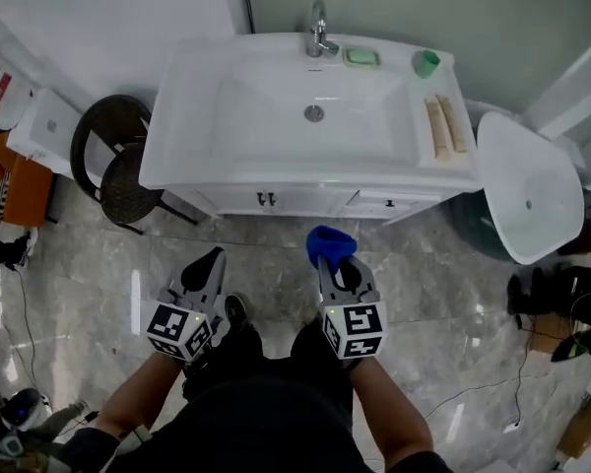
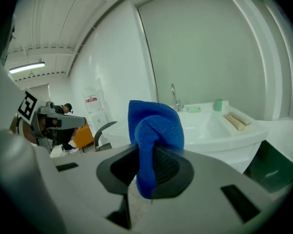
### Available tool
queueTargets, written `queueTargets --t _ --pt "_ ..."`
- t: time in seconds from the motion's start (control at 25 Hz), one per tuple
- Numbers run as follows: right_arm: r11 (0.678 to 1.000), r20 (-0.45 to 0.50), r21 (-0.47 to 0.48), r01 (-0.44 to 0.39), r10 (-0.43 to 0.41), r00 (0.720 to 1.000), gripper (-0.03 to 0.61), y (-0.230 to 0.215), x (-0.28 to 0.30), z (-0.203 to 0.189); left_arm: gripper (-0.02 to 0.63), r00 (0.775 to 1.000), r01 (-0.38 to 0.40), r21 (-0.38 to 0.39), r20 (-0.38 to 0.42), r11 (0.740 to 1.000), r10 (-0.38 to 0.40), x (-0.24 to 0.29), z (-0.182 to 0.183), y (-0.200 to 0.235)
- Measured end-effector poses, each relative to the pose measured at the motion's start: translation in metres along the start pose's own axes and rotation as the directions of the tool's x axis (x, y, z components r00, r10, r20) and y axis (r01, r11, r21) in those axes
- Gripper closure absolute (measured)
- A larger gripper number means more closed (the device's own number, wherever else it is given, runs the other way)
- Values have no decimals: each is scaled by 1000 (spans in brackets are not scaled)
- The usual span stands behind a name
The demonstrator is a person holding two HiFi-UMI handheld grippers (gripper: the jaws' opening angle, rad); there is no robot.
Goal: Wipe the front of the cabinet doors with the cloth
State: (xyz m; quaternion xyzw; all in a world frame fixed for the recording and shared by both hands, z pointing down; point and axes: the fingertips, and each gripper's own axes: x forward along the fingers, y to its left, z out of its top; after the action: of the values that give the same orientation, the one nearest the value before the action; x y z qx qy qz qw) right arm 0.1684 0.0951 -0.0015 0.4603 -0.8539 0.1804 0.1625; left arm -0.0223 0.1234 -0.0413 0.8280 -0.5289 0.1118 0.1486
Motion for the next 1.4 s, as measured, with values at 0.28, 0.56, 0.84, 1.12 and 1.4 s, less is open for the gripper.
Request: queueTargets --t 0.28,0.56,0.84,1.12,1.4 --pt "987 276 -156 -40 83 958 528 70 -63 132 615 970 -17 40 243 999 6 -70 102 -12" --pt "979 403 -187 -79 149 903 528 129 -85 194 615 930 39 -9 365 999 -33 -107 149 -19" --pt "971 409 -208 -117 195 892 528 156 -81 202 615 920 48 5 388 999 -46 -117 160 -16" --pt "969 383 -206 -133 205 901 528 148 -75 198 615 913 -11 5 408 1000 8 -105 176 14" --pt "964 333 -213 -160 226 916 528 155 -75 173 615 920 -42 -55 386 998 60 -106 158 32"
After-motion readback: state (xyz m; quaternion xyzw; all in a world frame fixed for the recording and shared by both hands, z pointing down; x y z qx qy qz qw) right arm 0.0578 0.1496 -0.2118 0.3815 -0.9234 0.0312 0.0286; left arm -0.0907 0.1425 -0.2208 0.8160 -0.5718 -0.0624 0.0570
